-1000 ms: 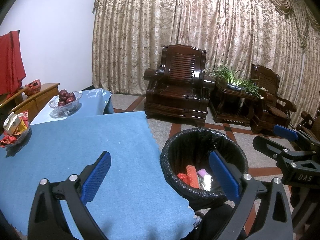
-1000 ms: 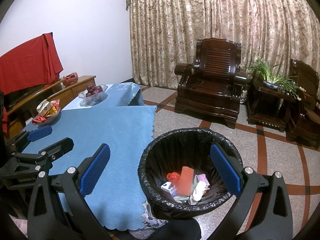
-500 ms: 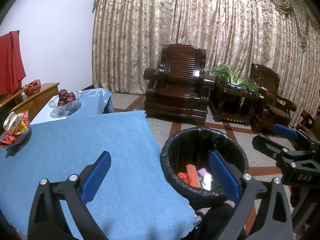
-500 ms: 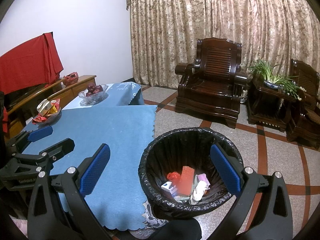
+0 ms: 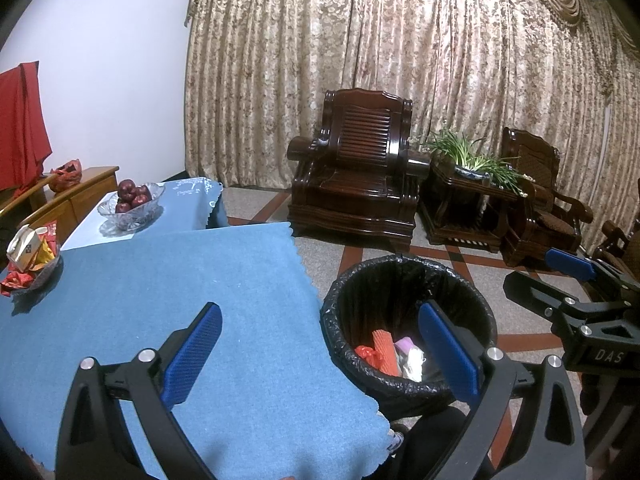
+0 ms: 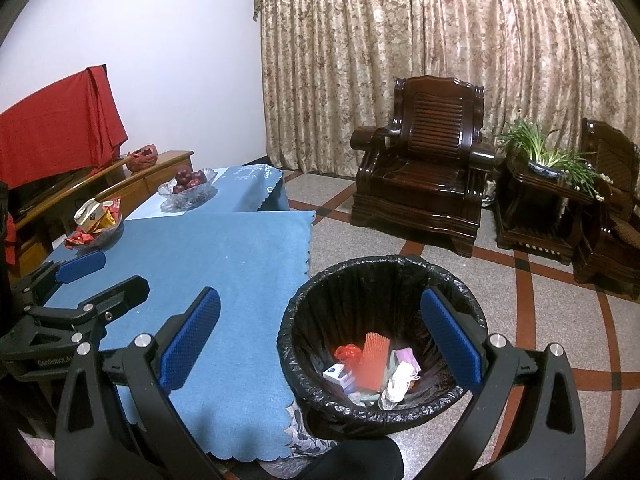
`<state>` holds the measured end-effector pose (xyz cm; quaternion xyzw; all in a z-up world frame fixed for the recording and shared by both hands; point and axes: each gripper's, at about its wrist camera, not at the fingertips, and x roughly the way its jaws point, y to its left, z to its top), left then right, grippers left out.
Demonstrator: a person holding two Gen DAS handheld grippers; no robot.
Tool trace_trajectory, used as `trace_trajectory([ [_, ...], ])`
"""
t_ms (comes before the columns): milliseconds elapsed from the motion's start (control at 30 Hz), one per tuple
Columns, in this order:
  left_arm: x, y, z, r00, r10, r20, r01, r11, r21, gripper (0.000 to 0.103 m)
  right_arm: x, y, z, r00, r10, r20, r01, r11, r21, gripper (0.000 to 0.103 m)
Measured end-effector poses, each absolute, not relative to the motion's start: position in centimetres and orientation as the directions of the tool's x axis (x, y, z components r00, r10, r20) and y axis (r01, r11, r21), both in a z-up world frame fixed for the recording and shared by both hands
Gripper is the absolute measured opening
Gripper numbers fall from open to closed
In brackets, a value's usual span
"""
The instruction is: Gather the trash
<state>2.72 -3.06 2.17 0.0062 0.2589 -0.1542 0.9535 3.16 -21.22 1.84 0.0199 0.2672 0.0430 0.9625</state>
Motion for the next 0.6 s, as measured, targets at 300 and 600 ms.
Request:
trace_trajectory([
  [300, 2.71, -3.11, 2.17, 0.818, -0.29, -0.497, 0.297, 0.952, -0.067, 0.097, 3.15, -21.2, 1.81, 0.854, 0.094, -0.512, -0.072, 0.995, 0.062, 0.098],
  [600, 2.68, -3.13, 2.28, 0.817, -0.29, -0.499, 0.296, 0.953, -0.068, 0.097, 3.15, -21.16, 1.83, 0.854, 0.093, -0.512, -0.072, 0.996, 0.061, 0.098],
])
